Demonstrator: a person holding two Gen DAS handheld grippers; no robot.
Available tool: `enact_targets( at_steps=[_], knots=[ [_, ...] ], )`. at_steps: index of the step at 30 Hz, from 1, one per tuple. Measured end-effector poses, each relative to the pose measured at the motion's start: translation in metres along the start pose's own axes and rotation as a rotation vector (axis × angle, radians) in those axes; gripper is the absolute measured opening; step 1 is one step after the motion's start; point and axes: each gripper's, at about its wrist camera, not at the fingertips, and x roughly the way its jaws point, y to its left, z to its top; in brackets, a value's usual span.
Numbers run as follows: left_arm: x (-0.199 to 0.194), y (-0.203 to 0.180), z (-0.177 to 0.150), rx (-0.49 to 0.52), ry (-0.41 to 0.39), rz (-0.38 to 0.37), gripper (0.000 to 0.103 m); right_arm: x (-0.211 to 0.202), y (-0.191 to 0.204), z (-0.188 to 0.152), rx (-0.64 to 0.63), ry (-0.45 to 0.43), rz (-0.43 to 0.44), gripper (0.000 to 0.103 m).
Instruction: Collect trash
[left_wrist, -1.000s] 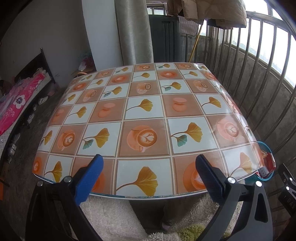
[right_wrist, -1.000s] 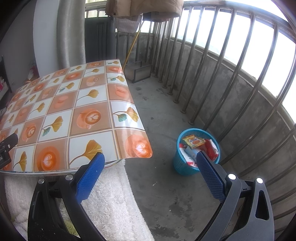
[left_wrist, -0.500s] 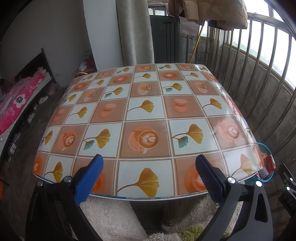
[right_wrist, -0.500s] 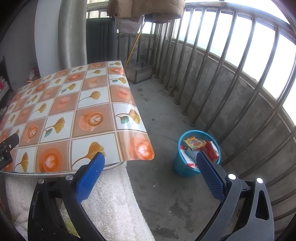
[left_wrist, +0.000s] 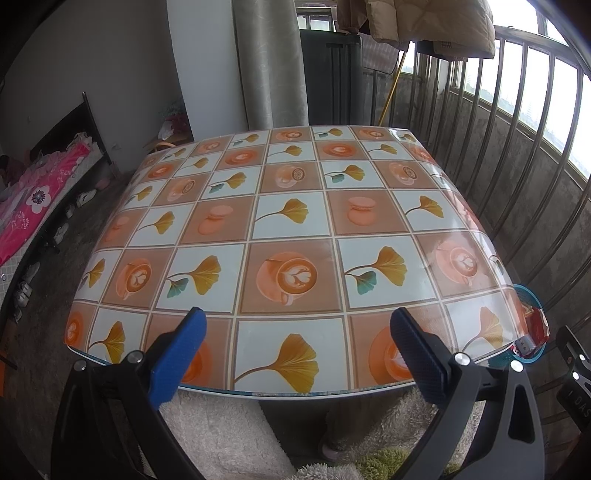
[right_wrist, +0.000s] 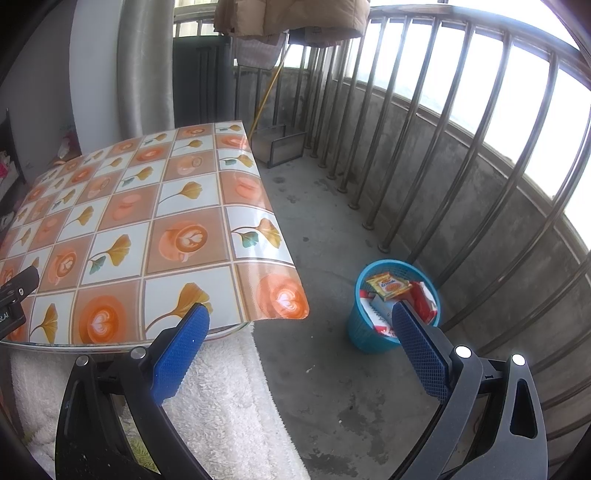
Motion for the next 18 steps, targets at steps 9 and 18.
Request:
enact_targets(
  at_steps=[9, 18],
  knots=[
    [-0.0002, 0.0004, -0.0002, 0.0, -0.001, -0.001, 0.098, 0.0002, 0.0016, 0.0009, 0.001, 0.0, -0.001, 0.095],
    [0.0008, 0.0008, -0.0005, -0.002, 0.004, -0.005, 0.098, -0.0001, 0.0005, -0.0011, 0.003, 0.0, -0.001, 0.095]
  ],
)
